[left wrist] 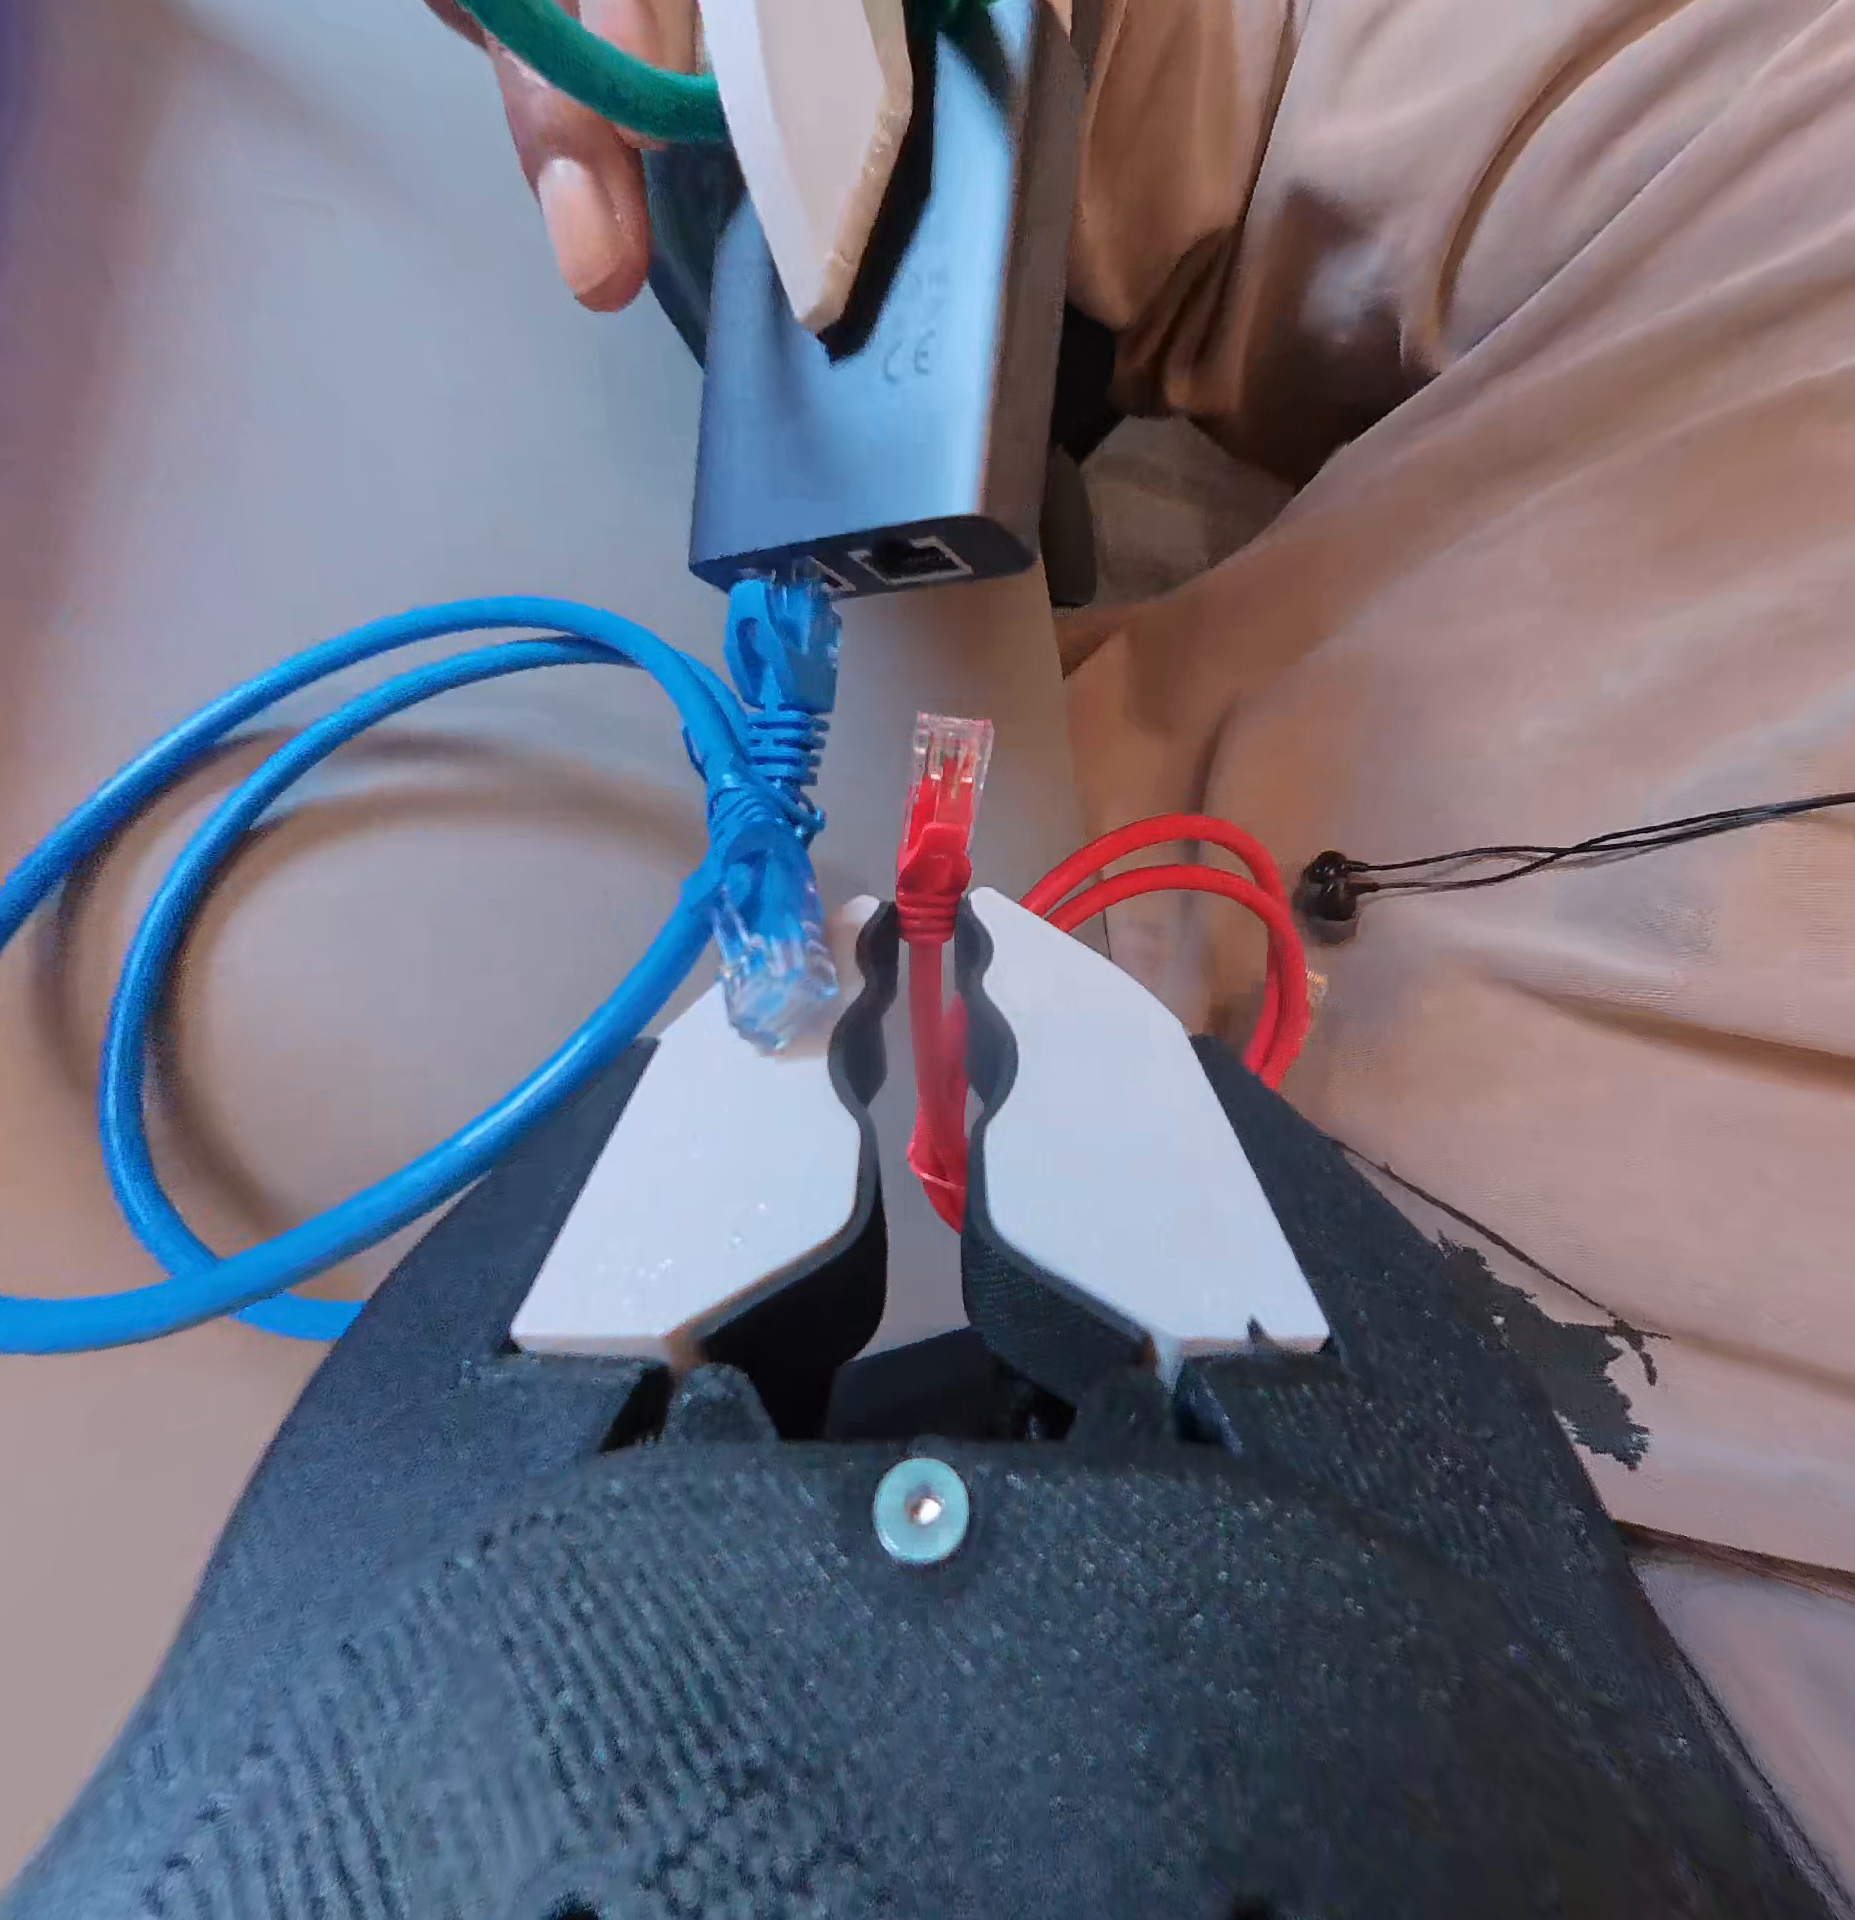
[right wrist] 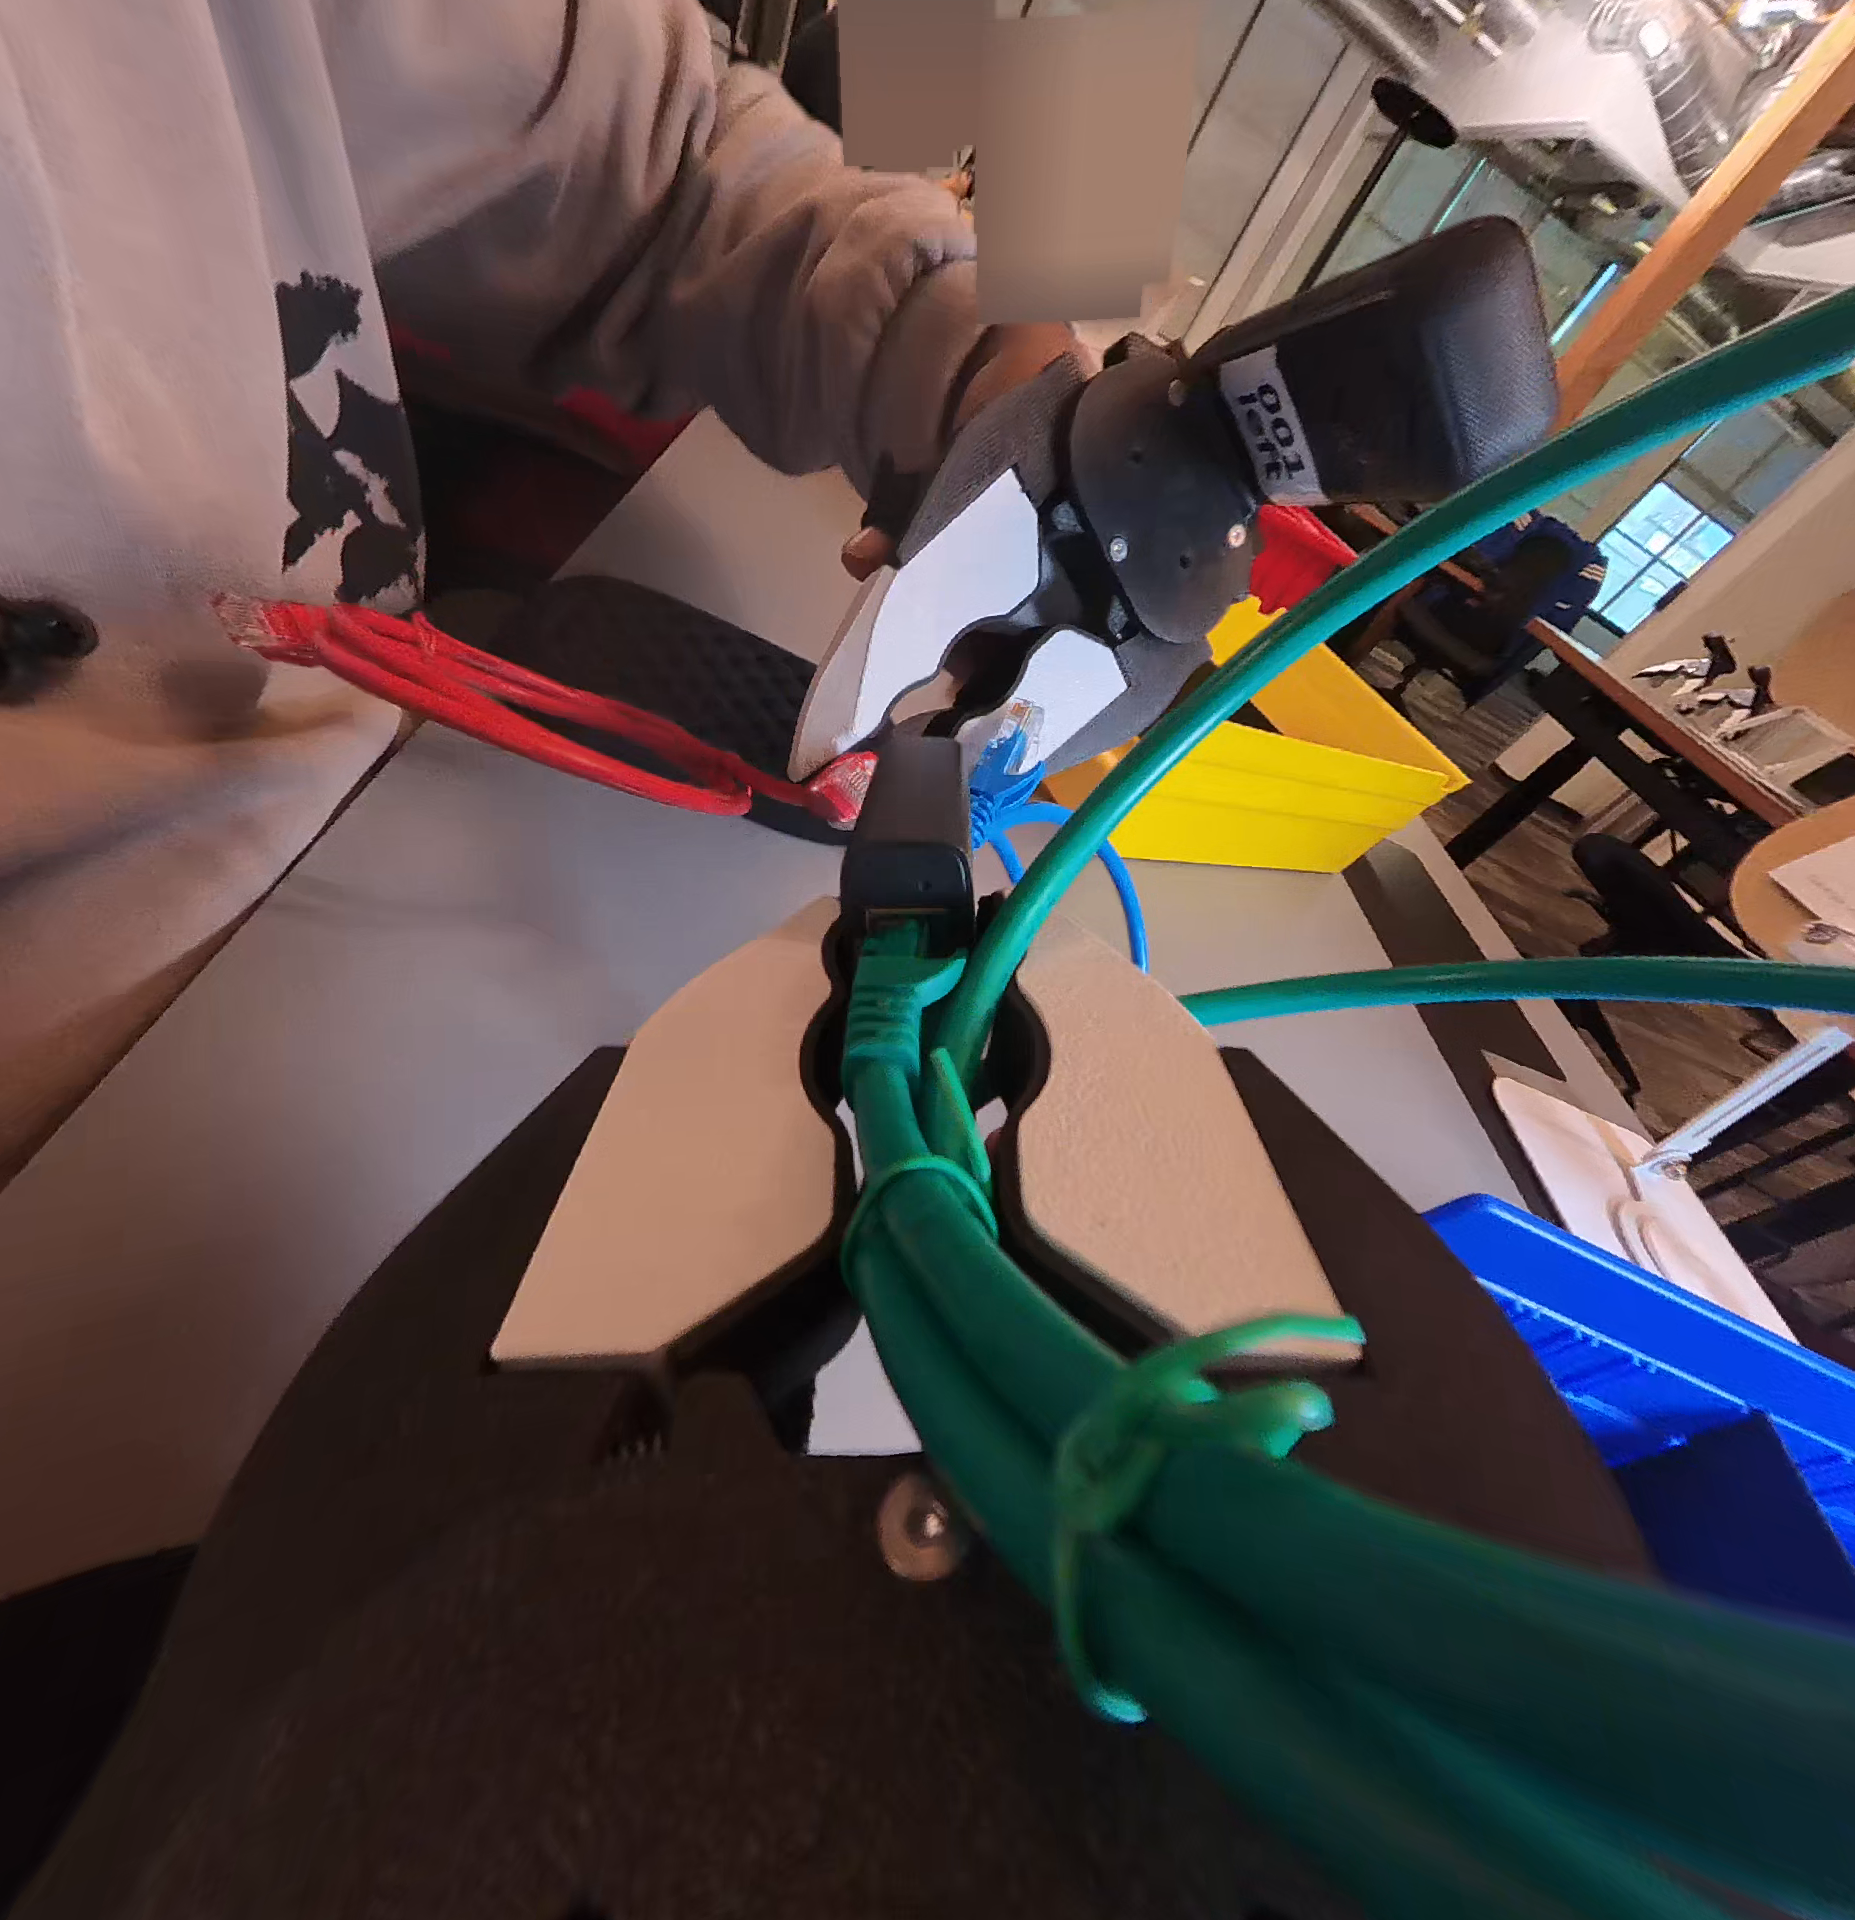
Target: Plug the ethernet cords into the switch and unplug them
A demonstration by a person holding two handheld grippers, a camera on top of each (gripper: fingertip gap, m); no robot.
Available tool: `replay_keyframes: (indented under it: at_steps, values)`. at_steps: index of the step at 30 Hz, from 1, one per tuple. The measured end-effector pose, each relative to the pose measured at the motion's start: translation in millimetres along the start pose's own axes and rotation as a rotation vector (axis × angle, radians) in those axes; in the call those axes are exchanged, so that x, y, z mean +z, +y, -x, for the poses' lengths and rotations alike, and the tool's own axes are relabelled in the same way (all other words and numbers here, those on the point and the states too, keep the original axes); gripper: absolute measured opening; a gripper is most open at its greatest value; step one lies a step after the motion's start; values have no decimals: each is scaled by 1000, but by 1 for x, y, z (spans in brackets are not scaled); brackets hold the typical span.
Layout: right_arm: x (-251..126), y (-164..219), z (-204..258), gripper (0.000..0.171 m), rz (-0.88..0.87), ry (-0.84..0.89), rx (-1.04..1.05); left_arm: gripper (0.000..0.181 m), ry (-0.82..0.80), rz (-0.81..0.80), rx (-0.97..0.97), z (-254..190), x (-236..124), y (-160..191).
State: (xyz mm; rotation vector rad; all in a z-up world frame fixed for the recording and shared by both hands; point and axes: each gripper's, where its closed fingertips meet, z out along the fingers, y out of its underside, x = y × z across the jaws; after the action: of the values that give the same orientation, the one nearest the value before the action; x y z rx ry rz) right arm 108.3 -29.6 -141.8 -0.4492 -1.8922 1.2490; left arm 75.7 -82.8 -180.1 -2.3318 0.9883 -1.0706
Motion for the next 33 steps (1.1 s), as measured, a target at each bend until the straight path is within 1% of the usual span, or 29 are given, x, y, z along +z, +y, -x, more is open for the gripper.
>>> replay_keyframes:
  at_steps: [3,6,8,10,12,14,17,19,21,25,30,33]
  values:
    - [3,5,1,23,21,-5,-3,11,-15,21,-8,5,4,5]
    - [3,15,-3,23,54,17,12,11,-77,-13,5,22,10,10]
    - [-1,27,-9,23,90,42,28,11,-173,-31,51,40,15,16]
    - [-8,38,-19,23,120,82,45,11,-310,-38,119,59,20,23]
    - [-17,46,-27,23,137,121,57,15,-428,-57,190,72,22,25]
    - [-24,45,-35,23,107,155,82,16,-514,-68,249,78,25,27]
    - [-32,39,-43,23,84,200,79,14,-623,-20,311,90,32,35]
    - [-34,39,-43,23,82,200,81,13,-617,-22,284,92,39,36]
    - [-34,43,-38,23,89,171,96,12,-577,-19,251,91,44,35]
    - [-32,51,-28,23,103,116,131,14,-547,5,220,88,46,35]
    - [-23,67,-13,23,157,30,174,11,-606,-21,289,89,51,29]
    - [-17,77,-5,24,208,-9,182,10,-628,8,340,86,52,29]
